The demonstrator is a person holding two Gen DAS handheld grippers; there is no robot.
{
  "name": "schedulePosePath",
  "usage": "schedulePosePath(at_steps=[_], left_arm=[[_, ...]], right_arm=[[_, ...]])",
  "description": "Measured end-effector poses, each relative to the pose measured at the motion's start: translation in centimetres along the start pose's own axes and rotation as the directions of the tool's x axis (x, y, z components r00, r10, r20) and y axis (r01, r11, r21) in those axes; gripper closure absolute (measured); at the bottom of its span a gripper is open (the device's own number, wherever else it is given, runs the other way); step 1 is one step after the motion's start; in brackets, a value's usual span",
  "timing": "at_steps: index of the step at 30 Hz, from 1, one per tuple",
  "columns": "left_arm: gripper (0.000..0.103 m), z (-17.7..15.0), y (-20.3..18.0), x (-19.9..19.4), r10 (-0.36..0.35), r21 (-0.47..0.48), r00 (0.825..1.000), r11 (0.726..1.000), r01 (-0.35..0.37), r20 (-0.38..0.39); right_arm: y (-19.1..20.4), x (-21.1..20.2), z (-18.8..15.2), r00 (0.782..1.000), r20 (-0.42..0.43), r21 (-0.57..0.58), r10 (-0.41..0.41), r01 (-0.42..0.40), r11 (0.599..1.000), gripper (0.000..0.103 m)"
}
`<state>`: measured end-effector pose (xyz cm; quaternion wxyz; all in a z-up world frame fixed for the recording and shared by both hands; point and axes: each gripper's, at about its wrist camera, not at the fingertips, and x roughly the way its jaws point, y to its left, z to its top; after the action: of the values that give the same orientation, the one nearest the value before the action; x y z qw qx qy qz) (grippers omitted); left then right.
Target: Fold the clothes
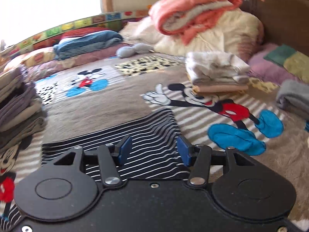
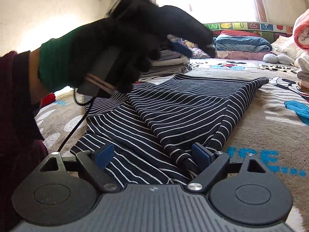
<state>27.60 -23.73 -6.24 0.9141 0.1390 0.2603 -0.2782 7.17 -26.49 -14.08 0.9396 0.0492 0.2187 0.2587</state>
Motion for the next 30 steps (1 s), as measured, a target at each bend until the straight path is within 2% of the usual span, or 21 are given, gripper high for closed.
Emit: schedulePosePath(at_steps=[3,7,8,9,10,11,12,14,16,18,21,23,25,27,30], left_arm=[[0.053,1.4,-2.2,3.6,-0.029,0.07,0.998,0.997,0.033,-0.061],[0.054,2.4,-2.9,8.0,0.001,0.087,0.989,0.996,0.012,-0.149],[0.058,2.5,-3.1,9.0,0.006,0.092,0.985,0.996,0.01,-0.171],[0.07,2.6,-3.0,9.7,0.006,0.093,0.982,0.996,0.012,-0.191],[0.077,2.7,-2.9,10.2,0.018,0.097,0.979,0.995,0.002,-0.202],[0.093,2.8,-2.7,10.5,0.035,0.099,0.979,0.995,-0.015,-0.2],[0.095,3.1,-2.1,10.6,0.043,0.078,0.979,0.997,-0.028,-0.197],[0.095,3.1,0.4,10.8,-0.015,-0.081,0.981,0.997,-0.001,-0.194],[0.095,2.9,3.2,10.9,-0.088,-0.267,0.98,0.963,0.038,-0.178],[0.095,2.2,5.7,11.1,-0.147,-0.433,0.977,0.899,0.067,-0.154],[0.095,0.1,8.9,11.6,-0.204,-0.638,0.972,0.765,0.084,-0.117],[0.095,-1.1,10.1,11.8,-0.23,-0.724,0.969,0.683,0.097,-0.086],[0.095,-1.7,10.4,11.9,-0.237,-0.752,0.968,0.652,0.099,-0.078],[0.095,-1.9,10.5,11.7,-0.233,-0.761,0.97,0.641,0.102,-0.066],[0.096,-1.6,10.6,11.5,-0.219,-0.753,0.975,0.648,0.113,-0.042]], right_arm=[[-0.1,-0.1,0.0,1.0,0.004,0.008,0.006,-0.006,1.0,0.016],[-0.3,-0.3,-0.1,1.0,0.01,0.023,0.022,-0.022,0.999,0.015],[-0.4,-0.3,-0.1,1.0,0.012,0.029,0.027,-0.027,0.999,0.015],[-0.5,-0.4,-0.1,0.999,0.013,0.034,0.031,-0.032,0.999,0.015],[-0.6,-0.4,-0.1,0.999,0.014,0.037,0.035,-0.035,0.999,0.015],[-0.6,-0.5,-0.1,0.999,0.014,0.04,0.038,-0.038,0.998,0.015],[-0.6,-0.5,-0.1,0.999,0.014,0.042,0.04,-0.041,0.998,0.015],[-0.7,-0.5,-0.2,0.999,0.015,0.047,0.047,-0.048,0.998,0.015],[-0.8,-0.6,-0.1,0.998,0.015,0.056,0.054,-0.054,0.997,0.015],[-0.9,-0.6,-0.1,0.998,0.016,0.063,0.06,-0.061,0.996,0.015],[-1.0,-0.6,-0.2,0.998,0.016,0.068,0.064,-0.065,0.996,0.015],[-1.0,-0.6,-0.2,0.998,0.015,0.068,0.065,-0.066,0.995,0.015],[-1.2,-0.6,-0.2,0.998,0.014,0.069,0.066,-0.067,0.995,0.015],[-1.3,-0.6,-0.1,0.998,0.013,0.069,0.066,-0.066,0.995,0.015],[-1.4,-0.5,-0.1,0.998,0.014,0.071,0.068,-0.069,0.995,0.015]])
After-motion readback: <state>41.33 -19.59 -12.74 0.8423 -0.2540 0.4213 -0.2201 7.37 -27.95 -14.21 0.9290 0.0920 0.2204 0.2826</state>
